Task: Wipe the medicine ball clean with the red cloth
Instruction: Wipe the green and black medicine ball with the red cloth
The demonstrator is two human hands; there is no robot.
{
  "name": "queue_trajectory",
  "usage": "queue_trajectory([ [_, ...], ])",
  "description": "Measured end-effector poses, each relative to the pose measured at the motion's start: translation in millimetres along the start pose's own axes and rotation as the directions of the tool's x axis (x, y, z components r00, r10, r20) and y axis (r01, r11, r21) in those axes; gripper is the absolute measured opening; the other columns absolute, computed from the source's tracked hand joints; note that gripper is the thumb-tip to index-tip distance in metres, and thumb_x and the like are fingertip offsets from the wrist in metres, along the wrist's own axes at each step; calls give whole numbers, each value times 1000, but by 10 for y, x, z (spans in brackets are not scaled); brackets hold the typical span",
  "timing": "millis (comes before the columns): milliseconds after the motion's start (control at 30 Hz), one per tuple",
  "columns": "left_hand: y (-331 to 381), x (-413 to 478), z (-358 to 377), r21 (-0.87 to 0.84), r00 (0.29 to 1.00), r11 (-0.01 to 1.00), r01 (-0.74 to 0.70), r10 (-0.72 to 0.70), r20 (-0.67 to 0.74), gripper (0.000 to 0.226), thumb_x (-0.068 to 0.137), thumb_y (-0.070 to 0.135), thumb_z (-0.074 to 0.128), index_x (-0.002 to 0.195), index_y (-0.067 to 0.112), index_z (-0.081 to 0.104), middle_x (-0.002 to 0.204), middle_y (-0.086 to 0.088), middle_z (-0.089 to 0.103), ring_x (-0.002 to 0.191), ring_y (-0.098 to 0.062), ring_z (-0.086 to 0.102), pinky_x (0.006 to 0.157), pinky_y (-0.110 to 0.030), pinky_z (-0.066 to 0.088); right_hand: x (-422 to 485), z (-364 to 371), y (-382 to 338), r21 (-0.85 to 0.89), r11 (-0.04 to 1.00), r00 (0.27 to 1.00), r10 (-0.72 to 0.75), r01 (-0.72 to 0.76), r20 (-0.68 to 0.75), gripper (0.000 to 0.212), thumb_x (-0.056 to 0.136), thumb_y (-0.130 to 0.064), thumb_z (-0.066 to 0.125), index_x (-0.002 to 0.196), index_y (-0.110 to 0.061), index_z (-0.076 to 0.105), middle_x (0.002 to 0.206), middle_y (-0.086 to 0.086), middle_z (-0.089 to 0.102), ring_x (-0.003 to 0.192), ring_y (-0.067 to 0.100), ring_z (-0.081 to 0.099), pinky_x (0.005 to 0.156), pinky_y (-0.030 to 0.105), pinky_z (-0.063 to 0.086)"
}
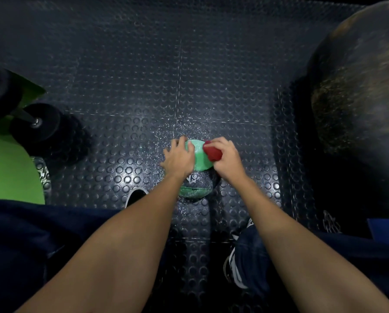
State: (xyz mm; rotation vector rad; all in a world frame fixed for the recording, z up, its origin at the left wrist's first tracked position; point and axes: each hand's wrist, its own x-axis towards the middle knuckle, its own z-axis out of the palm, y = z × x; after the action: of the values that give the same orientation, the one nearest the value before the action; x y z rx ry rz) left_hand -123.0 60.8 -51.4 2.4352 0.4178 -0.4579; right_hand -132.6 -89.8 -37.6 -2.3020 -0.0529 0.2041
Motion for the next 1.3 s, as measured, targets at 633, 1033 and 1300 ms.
queue_trajectory([
  [633,-61,-94,18,3,999,999,-50,50,-12,43,104,47,24,136,26,44,144,0,44,130,-28,40,105,-60,37,-31,-93,-42,-124,990,998,60,-60,-9,43,72,8,58,104,-17,70,108,-9,61,101,19,49,86,34,44],
  [1033,-150,17,-124,-62,999,997,38,-39,-23,34,103,40,33,127,21,47,135,-2,51,128,-28,45,112,-68,21,36,-137,33,118,928,931,362,-354,-52,30,78,-1,56,93,-26,64,92,6,64,77,27,64,72,45,57],
  [1300,-48,-60,-59,186,981,963,-194,186,60,48,103,51,31,140,26,48,150,0,43,137,-28,38,113,-64,28,-135,180,15,36,955,951,297,-295,-85,35,74,10,52,98,-12,66,100,5,62,95,25,56,78,30,44],
])
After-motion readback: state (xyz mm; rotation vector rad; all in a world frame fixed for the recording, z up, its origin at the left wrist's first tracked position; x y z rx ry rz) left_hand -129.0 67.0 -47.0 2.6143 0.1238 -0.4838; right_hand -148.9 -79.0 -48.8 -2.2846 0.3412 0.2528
